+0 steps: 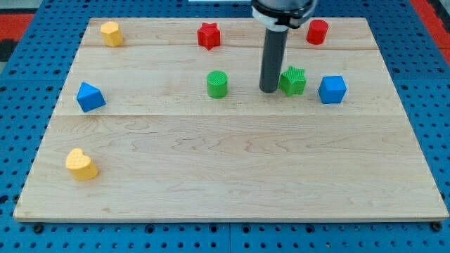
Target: Move the green circle towards the bottom center
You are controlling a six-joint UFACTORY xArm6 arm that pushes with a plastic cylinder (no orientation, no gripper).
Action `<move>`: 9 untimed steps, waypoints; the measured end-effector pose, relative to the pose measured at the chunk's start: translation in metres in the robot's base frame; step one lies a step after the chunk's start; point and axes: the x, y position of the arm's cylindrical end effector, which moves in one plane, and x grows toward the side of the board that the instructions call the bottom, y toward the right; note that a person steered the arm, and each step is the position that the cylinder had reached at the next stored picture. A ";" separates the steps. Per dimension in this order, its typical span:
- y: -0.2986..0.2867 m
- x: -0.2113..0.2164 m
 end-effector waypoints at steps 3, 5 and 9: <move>-0.026 -0.020; -0.028 -0.023; -0.061 -0.007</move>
